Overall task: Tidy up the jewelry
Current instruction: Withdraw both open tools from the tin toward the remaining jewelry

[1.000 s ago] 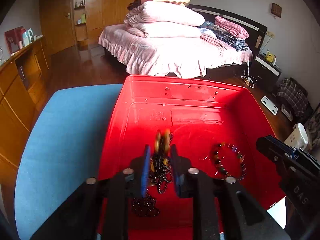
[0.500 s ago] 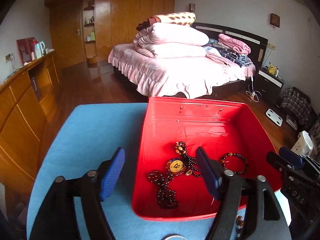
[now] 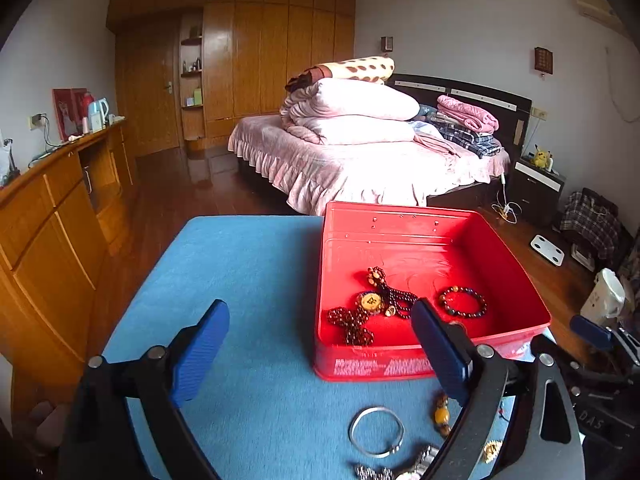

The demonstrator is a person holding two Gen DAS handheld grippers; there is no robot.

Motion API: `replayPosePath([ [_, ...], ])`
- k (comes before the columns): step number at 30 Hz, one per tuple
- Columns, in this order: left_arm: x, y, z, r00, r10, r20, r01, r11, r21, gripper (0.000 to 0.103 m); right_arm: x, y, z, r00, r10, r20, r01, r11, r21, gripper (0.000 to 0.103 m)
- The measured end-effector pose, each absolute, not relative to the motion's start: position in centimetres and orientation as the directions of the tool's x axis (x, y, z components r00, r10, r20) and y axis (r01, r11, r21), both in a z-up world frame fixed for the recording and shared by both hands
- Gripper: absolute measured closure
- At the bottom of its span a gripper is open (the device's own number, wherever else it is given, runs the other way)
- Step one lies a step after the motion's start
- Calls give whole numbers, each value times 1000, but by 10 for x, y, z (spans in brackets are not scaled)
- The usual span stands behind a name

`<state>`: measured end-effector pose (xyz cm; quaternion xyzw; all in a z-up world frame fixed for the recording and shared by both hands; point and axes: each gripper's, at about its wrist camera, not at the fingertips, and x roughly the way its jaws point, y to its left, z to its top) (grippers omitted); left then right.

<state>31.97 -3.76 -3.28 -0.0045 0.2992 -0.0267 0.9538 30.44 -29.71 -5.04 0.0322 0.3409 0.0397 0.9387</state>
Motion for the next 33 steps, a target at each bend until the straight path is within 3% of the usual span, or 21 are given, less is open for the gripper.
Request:
replayPosePath([
  [16, 285, -35, -40, 809, -88, -582, 82, 996, -37, 10, 277, -274, -69, 703, 148, -696, -100, 989, 109, 31],
  [27, 320, -14, -78, 678, -124, -724, 46, 991, -127, 11, 306, -285, -100, 600, 201, -774, -75, 978, 196, 56],
  [33, 323, -18, -91, 654, -120, -747, 59, 992, -108, 11, 311, -284, -110, 577, 200, -792, -72, 978, 195, 56],
])
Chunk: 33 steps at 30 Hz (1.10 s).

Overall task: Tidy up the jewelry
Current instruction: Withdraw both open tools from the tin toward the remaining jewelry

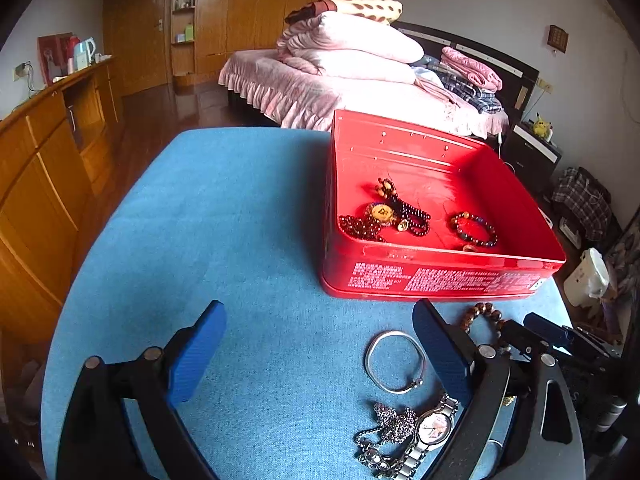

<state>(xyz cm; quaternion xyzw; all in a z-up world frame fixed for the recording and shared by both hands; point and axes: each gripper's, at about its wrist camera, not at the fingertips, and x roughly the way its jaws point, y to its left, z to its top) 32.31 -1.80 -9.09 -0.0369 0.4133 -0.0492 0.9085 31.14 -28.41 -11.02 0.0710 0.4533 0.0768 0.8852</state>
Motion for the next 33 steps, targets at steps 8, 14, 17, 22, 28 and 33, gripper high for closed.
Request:
replayPosePath([
  [8, 328, -24, -104, 613, -122, -781, 84, 993, -89, 19, 315, -279, -115, 566, 176, -805, -82, 984, 157, 56],
  [14, 325, -29, -113, 580, -137, -803, 115, 990, -85, 30, 316, -276, -116, 569, 161, -806, -87, 987, 136, 62],
  [17, 323, -34, -115, 572, -150, -807, 136, 987, -86, 30, 316, -279, -117, 571, 169, -803, -82, 985, 149, 63],
  [22, 320, -49, -116, 555, -160, -816, 176, 982, -73, 30, 316, -282, -116, 570, 184, -800, -80, 982, 169, 64],
  [28, 320, -66, -126, 521, -171, -836, 217, 974, -64, 30, 314, -283, -115, 571, 189, -799, -85, 981, 172, 64],
  [33, 319, -70, -130, 526, -153, -836, 228, 973, -35, 47, 313, -285, -115, 572, 196, -797, -86, 980, 180, 64],
])
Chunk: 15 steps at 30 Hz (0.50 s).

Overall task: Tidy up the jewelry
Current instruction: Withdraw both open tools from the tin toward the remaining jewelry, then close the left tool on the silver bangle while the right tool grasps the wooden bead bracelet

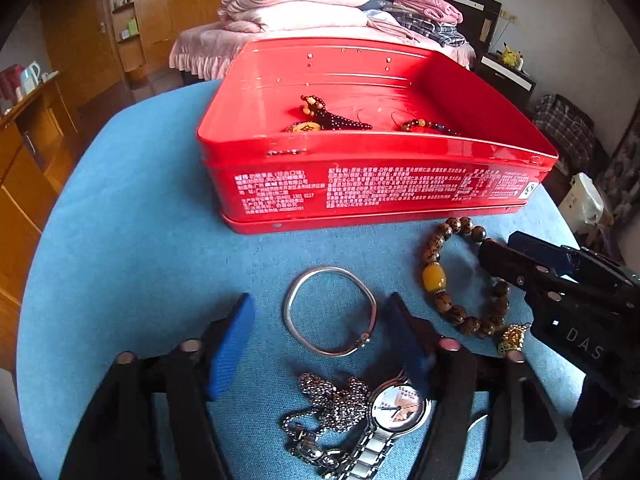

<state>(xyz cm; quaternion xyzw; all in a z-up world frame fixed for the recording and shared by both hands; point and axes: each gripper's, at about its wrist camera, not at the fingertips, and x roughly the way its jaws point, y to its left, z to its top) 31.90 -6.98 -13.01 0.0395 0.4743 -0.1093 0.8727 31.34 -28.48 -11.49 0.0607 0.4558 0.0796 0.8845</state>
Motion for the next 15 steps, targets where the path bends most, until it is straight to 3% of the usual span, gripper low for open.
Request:
replayPosePath([
  [2, 320, -68, -128, 522, -174, -835, 233, 971, -57, 56, 313, -285, -115, 572, 196, -797, -85, 980, 180, 64],
  [15, 322, -46, -123, 550, -177, -816, 192, 978, -83, 57, 314, -273, -116, 570, 163, -805, -104, 987, 126, 63],
])
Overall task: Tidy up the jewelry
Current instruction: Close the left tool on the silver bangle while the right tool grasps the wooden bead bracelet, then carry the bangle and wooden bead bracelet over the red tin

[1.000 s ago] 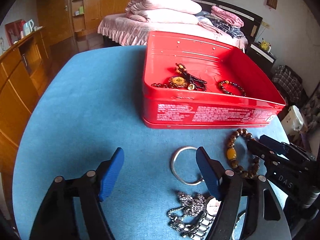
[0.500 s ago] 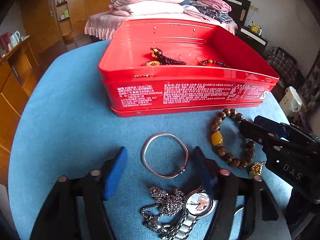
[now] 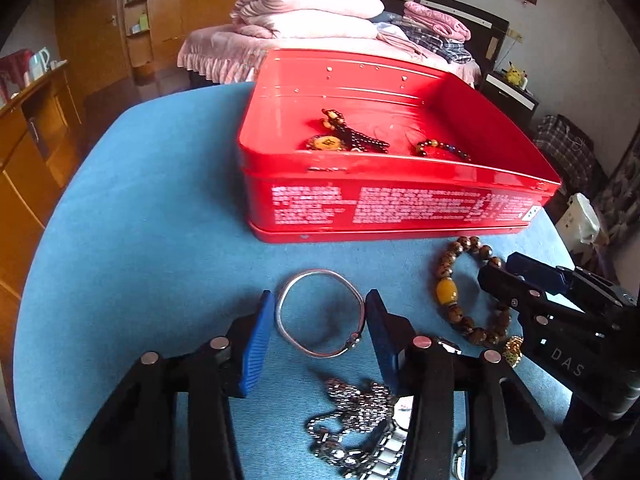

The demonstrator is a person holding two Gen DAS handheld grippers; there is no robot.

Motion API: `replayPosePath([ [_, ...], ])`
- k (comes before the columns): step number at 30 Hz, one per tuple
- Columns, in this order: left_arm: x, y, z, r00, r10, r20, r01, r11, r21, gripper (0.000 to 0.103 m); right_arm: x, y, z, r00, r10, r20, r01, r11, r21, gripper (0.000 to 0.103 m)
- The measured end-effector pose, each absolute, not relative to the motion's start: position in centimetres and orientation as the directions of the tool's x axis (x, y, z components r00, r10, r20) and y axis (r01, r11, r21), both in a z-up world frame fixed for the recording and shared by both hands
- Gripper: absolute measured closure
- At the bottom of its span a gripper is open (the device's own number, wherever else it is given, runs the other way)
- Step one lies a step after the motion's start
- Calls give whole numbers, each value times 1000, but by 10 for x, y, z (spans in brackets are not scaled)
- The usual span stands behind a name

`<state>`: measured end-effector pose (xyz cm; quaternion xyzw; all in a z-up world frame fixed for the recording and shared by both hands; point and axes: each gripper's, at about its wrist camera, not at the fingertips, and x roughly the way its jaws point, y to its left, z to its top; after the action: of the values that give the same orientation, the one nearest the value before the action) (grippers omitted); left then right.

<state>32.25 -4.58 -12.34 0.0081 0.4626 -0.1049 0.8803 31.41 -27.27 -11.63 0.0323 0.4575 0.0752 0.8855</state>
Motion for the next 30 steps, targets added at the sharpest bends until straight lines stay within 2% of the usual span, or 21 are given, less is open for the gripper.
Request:
replayPosePath([
  [2, 323, -43, -123, 557, -166, -814, 183, 980, -75, 57, 316, -270, -117, 571, 153, -807, -102, 988, 115, 64],
  [9, 327, -39, -125, 572, -135, -809, 149, 987, -59, 57, 315, -265, -119, 576, 149, -804, -127, 988, 92, 89],
  [21, 319, -37, -115, 590, -148, -793, 149, 986, -73, 56, 301, -278, -110, 596, 192, -780, -109, 981, 158, 92],
  [30, 311, -43, -97, 614, -158, -773, 161, 984, -73, 56, 286, -290, -80, 643, 209, -736, -104, 977, 187, 92],
])
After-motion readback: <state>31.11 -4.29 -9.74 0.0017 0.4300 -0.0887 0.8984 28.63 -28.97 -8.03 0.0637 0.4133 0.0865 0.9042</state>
